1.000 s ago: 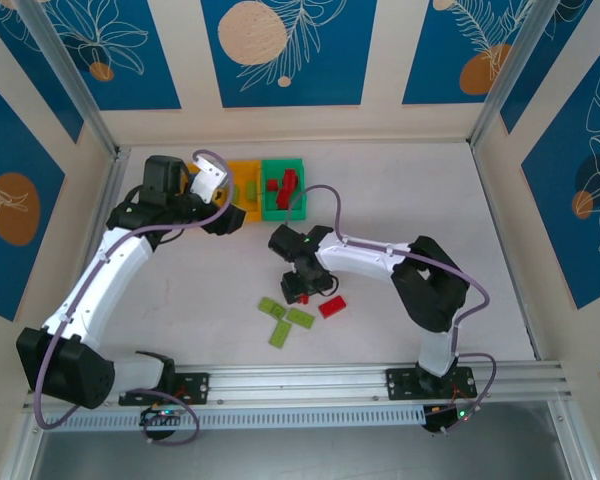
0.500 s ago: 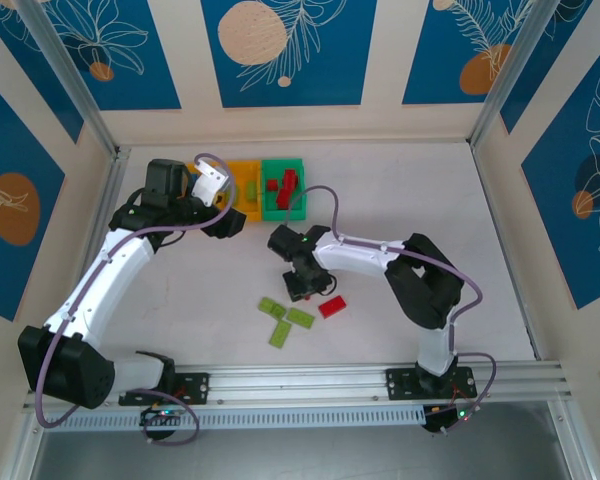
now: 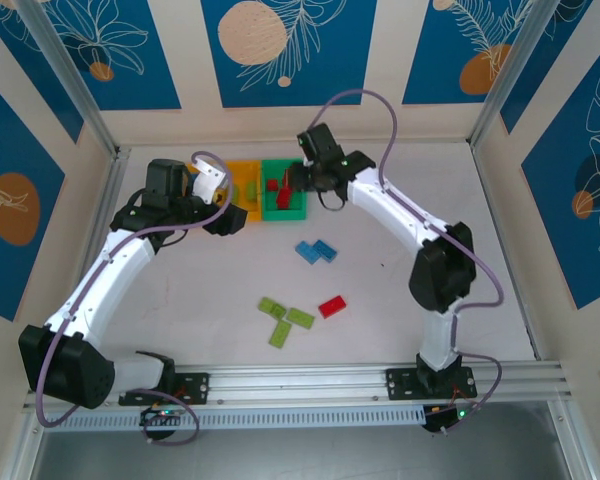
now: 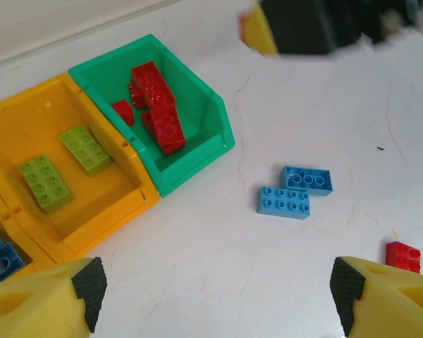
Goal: Sort the legos into containers by color
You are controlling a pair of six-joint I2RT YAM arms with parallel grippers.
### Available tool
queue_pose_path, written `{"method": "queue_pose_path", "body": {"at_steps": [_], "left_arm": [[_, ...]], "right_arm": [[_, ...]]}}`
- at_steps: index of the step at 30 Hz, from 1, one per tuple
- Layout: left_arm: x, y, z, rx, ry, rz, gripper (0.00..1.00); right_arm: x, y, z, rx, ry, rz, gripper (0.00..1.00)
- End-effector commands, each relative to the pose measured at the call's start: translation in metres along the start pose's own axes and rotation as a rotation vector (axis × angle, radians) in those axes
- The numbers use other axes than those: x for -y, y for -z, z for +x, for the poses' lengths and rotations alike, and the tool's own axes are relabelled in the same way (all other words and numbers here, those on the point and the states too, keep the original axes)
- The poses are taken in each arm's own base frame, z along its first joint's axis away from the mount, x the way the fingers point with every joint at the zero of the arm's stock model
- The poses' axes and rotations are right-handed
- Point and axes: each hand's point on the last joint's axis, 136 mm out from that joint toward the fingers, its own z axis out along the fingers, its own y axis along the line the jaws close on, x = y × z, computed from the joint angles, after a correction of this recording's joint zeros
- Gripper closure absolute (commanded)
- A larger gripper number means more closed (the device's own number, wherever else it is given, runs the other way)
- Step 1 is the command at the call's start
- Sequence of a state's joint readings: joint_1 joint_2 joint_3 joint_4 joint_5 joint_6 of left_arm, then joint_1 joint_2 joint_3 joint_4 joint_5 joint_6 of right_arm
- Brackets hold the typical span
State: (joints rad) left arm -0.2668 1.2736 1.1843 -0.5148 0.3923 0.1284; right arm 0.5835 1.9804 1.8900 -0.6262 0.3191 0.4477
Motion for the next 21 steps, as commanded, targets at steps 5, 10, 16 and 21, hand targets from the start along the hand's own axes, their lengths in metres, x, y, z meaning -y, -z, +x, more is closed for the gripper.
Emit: {"method": "queue_pose_path", "body": {"at_steps": [5, 10, 16, 21], "left_arm": [[0.009, -0.004, 0.018, -0.049, 0.078, 0.043, 0.15], [0.01, -0.004, 0.019, -0.053, 0.09, 0.046, 0.15], [0.013, -0.005, 0.015, -0.044, 0.104, 0.062, 0.15], [0.031, -0.007, 0.011, -0.048, 0.036, 0.06, 0.15]], "right_arm": [[-0.006, -0.079, -0.021, -0.004, 0.107, 0.004, 0.64], [-0.041, -0.093, -0.021, -0.035, 0.158, -0.164, 0.47], [-0.044, -0.072, -0.031, -0.03, 0.158, -0.166, 0.33], [-0.046, -0.024, -0.037, -0.031, 0.142, -0.191, 0.33]]}}
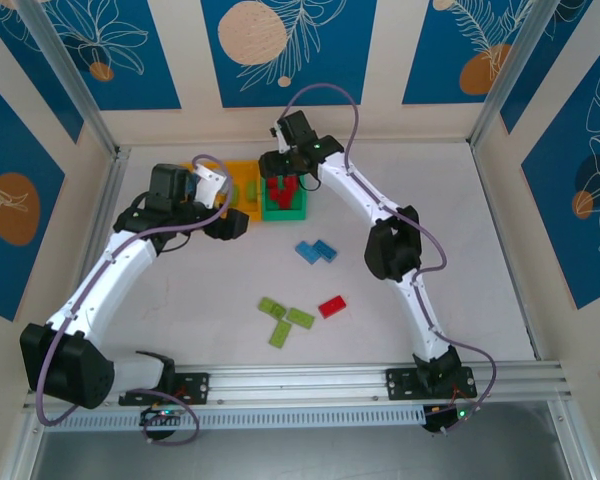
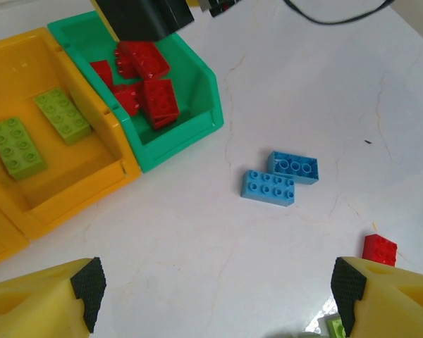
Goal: Sort the legos into containers by color
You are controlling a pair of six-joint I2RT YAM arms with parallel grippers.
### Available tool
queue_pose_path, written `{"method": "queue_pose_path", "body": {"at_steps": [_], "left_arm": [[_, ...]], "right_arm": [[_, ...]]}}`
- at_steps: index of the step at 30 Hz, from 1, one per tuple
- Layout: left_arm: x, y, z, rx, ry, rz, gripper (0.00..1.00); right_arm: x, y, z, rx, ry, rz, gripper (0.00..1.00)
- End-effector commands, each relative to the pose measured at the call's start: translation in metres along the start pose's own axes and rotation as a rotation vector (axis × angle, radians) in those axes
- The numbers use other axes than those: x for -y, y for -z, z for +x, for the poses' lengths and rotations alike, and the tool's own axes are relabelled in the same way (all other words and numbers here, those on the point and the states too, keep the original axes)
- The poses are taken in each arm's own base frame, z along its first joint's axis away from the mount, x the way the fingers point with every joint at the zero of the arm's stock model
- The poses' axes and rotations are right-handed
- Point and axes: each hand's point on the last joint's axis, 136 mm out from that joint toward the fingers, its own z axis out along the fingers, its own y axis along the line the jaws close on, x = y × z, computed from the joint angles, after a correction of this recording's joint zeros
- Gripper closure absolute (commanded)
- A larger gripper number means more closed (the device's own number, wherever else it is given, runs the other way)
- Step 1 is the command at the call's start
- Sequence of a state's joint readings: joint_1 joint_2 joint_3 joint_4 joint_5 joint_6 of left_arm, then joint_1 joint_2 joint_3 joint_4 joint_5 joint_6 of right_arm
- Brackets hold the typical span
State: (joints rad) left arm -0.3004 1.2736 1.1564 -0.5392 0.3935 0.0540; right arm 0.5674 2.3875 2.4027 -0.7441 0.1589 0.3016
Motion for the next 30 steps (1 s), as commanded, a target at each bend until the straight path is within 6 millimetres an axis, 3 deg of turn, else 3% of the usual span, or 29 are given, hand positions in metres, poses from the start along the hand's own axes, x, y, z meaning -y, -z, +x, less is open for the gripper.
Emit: {"method": "queue_pose_path", "body": {"at_steps": [1, 8, 11, 15, 19, 22, 25, 30], "left_arm": [[0.024, -0.002, -0.005, -0.002, -0.063, 0.025, 0.15], [0.068, -0.036, -0.001, -0.085, -0.152, 0.07, 0.15], [0.08, -0.06, 0.006, -0.151, -0.147, 0.043, 0.15], [0.084, -0.1, 0.03, -0.288, -0.095, -0.018, 0.09], [0.091, -0.138, 0.057, -0.399, -0.076, -0.016, 0.0], [0.095, -0.161, 0.067, -0.437, -0.101, -0.038, 0.0], [0.09, -0.184, 0.073, -0.448, -0.14, -0.101, 0.0], [0.07, -0.214, 0.083, -0.502, -0.201, -0.202, 0.0]], "right_arm": [[-0.018, 0.069, -0.015, 0.037, 0.003, -0.054, 0.33], [0.008, 0.16, 0.012, 0.116, -0.112, -0.008, 0.32], [0.038, 0.197, 0.036, 0.15, -0.271, 0.003, 0.28], [0.084, 0.231, 0.085, 0.171, -0.535, 0.008, 0.27], [0.117, 0.248, 0.138, 0.166, -0.674, 0.082, 0.27], [0.124, 0.255, 0.163, 0.146, -0.714, 0.099, 0.26], [0.123, 0.257, 0.175, 0.129, -0.727, 0.091, 0.26], [0.119, 0.261, 0.173, 0.129, -0.719, 0.072, 0.26]]}}
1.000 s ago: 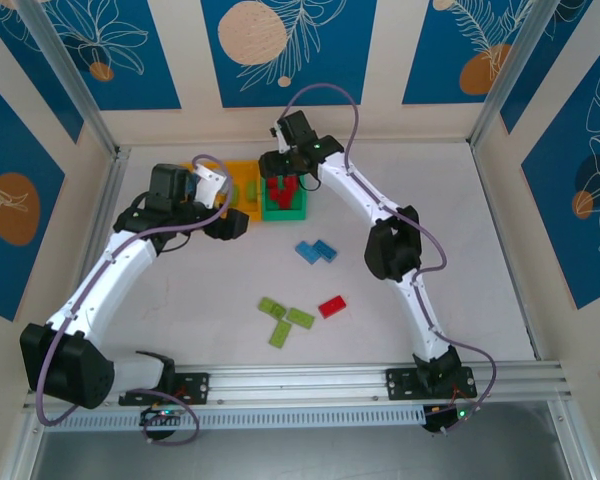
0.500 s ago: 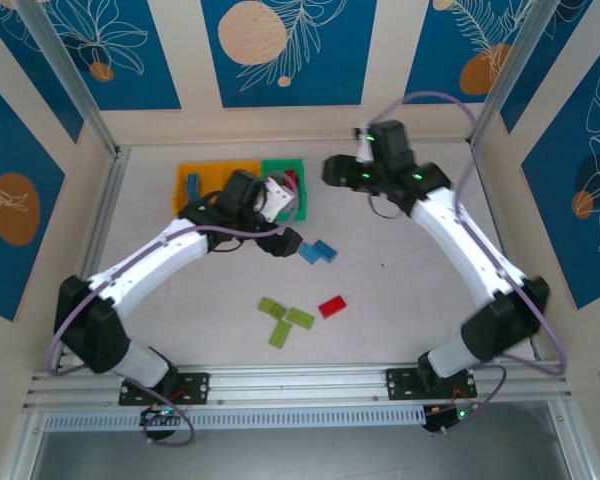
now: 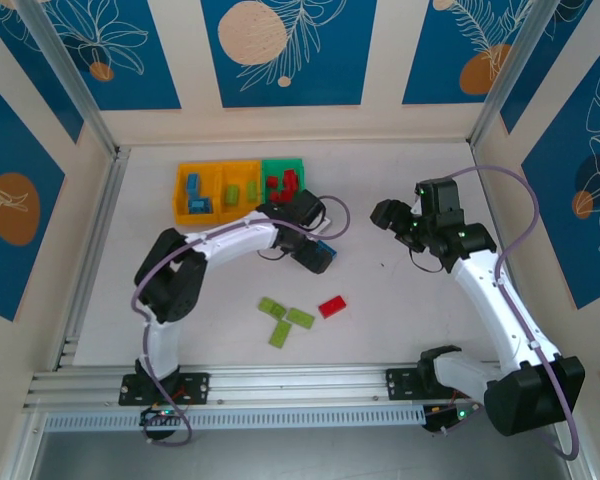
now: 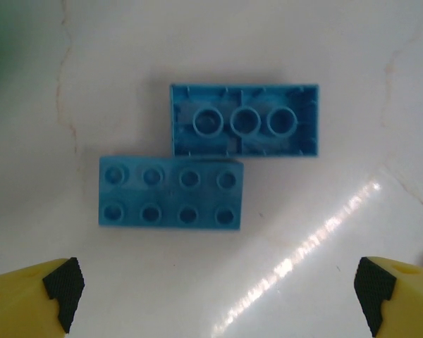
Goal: Sort the legos into containers by color
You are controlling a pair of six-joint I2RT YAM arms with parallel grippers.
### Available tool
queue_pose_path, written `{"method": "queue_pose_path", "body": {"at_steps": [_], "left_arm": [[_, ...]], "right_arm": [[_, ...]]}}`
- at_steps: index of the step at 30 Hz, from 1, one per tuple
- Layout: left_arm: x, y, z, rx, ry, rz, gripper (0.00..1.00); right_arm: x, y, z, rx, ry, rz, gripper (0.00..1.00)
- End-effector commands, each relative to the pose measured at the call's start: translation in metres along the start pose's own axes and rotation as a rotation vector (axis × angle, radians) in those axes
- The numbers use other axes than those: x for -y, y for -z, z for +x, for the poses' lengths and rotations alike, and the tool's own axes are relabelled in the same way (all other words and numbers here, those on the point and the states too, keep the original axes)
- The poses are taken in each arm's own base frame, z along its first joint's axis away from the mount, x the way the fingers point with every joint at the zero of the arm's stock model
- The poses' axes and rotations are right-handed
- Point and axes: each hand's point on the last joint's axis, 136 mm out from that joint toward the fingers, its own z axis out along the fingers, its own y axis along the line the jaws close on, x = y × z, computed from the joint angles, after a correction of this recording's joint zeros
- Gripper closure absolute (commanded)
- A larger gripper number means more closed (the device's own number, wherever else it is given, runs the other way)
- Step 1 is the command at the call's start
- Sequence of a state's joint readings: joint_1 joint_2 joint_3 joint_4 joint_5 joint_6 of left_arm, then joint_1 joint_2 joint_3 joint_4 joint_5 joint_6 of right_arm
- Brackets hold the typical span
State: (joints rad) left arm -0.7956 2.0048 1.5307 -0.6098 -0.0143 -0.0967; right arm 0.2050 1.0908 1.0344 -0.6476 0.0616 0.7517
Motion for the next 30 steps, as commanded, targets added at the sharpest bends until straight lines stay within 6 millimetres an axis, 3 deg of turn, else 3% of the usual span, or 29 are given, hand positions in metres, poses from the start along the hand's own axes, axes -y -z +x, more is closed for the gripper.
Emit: {"method": "queue_pose_path", "body": {"at_steps": [1, 6, 16, 20, 23, 26, 30], "left_arm": [[-0.018, -0.013, -0.006, -0.02, -0.03, -0.12, 0.0], [-0.023, -0.033, -0.002, -0.067, -0.061, -0.139, 0.01], [-0.012, -0.044, 0.009, -0.102, -0.07, -0.072, 0.39], [-0.012, -0.039, 0.01, -0.091, -0.072, -0.071, 0.44], [-0.014, -0.02, 0.003, -0.04, -0.069, -0.074, 0.44], [-0.018, 0.015, -0.012, 0.051, -0.041, -0.073, 0.45], [-0.048, 0.069, -0.033, 0.177, 0.045, -0.093, 0.45]], "right_arm": [[-0.006, 0.007, 0.001, -0.012, -0.015, -0.033, 0.26], [-0.008, 0.006, 0.001, -0.018, -0.004, -0.037, 0.25], [-0.014, 0.001, 0.004, -0.057, -0.021, -0.063, 0.26], [-0.013, -0.001, 0.004, -0.06, -0.022, -0.055, 0.26], [-0.016, -0.001, 0.004, -0.068, -0.023, -0.066, 0.26], [-0.022, -0.001, 0.005, -0.081, -0.012, -0.09, 0.25], [-0.02, -0.01, 0.009, -0.111, -0.02, -0.075, 0.25]]}}
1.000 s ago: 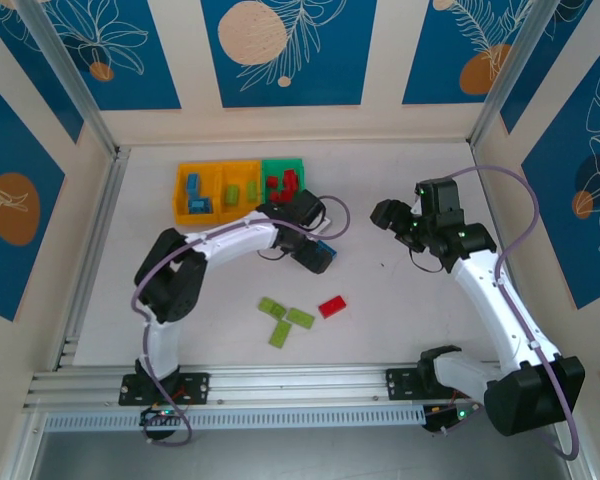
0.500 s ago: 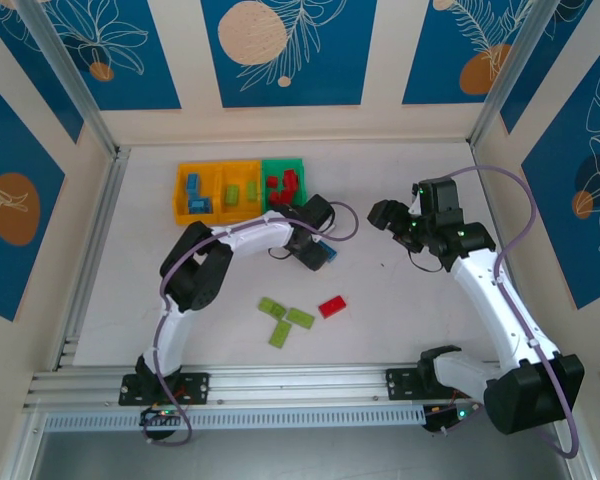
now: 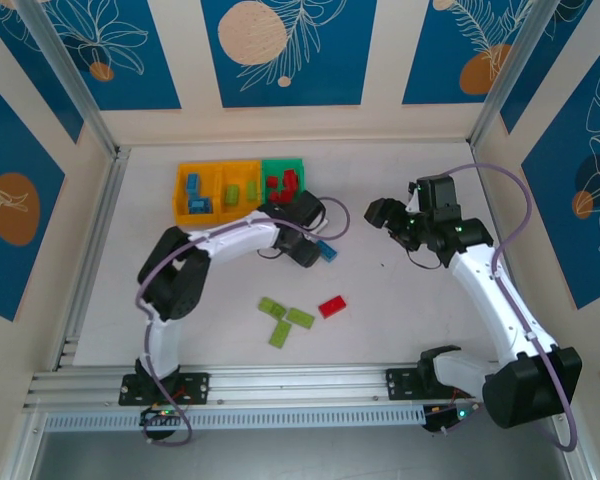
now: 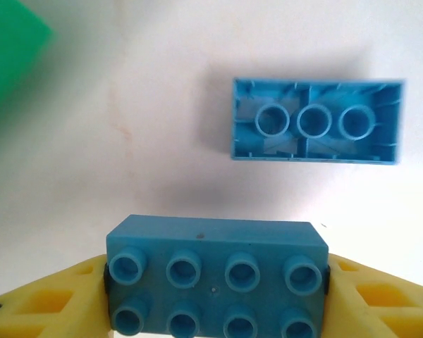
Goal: Sort the legos into containers by color
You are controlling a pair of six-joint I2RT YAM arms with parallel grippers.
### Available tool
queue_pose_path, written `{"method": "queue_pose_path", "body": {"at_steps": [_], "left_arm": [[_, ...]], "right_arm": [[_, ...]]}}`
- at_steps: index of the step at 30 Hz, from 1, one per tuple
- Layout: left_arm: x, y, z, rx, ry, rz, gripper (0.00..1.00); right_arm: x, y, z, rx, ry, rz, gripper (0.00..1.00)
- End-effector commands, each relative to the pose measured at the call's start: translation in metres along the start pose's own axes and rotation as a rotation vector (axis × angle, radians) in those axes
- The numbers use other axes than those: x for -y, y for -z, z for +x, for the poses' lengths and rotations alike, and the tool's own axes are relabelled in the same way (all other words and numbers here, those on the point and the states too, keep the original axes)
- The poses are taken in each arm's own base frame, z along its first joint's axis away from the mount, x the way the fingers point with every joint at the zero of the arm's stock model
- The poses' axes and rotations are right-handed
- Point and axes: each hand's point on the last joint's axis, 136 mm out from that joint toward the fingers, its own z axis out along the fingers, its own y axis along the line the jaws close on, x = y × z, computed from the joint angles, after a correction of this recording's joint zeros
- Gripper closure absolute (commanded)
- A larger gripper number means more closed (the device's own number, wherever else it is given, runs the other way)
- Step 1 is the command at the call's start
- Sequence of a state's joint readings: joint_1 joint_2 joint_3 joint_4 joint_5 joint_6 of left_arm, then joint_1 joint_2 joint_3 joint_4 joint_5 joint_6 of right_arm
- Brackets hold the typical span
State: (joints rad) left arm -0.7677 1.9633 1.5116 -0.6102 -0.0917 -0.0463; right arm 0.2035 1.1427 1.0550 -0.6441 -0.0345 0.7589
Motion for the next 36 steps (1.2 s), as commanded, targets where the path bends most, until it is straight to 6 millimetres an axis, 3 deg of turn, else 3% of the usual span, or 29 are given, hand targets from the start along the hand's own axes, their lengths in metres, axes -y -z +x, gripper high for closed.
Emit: {"method": "queue_pose_path", "body": {"at_steps": [1, 3, 6, 10, 13, 16, 20, 26, 32, 36], "left_arm": [[-0.042, 0.062, -0.035, 0.171, 0.11, -0.017, 0.45], [-0.077, 0.079, -0.042, 0.204, 0.188, -0.042, 0.45], [-0.15, 0.094, -0.042, 0.249, 0.354, -0.1, 0.45], [-0.246, 0.097, -0.028, 0.259, 0.614, -0.185, 0.45], [-0.298, 0.089, -0.011, 0.236, 0.753, -0.265, 0.45], [-0.332, 0.077, 0.006, 0.194, 0.862, -0.304, 0.45], [-0.345, 0.063, 0.015, 0.18, 0.937, -0.255, 0.43], [-0.343, 0.069, 0.014, 0.193, 0.93, -0.251, 0.34], [-0.331, 0.091, 0.012, 0.243, 0.923, -0.221, 0.29], [-0.316, 0.12, 0.005, 0.312, 0.905, -0.182, 0.26]], "right_arm": [[-0.008, -0.004, 0.003, -0.038, -0.009, -0.022, 0.25], [-0.008, -0.009, 0.005, -0.055, -0.018, -0.027, 0.25], [-0.008, -0.015, 0.006, -0.067, -0.025, -0.022, 0.25], [-0.009, -0.019, 0.007, -0.077, -0.029, -0.013, 0.25], [-0.008, -0.02, 0.009, -0.084, -0.027, -0.006, 0.25], [-0.008, -0.019, 0.01, -0.086, -0.025, -0.004, 0.25], [-0.009, -0.019, 0.011, -0.085, -0.025, -0.003, 0.25], [-0.014, -0.02, 0.012, -0.095, -0.012, -0.01, 0.25], [-0.017, -0.021, 0.013, -0.098, 0.003, -0.018, 0.25], [-0.018, -0.023, 0.016, -0.104, 0.017, -0.02, 0.25]]}}
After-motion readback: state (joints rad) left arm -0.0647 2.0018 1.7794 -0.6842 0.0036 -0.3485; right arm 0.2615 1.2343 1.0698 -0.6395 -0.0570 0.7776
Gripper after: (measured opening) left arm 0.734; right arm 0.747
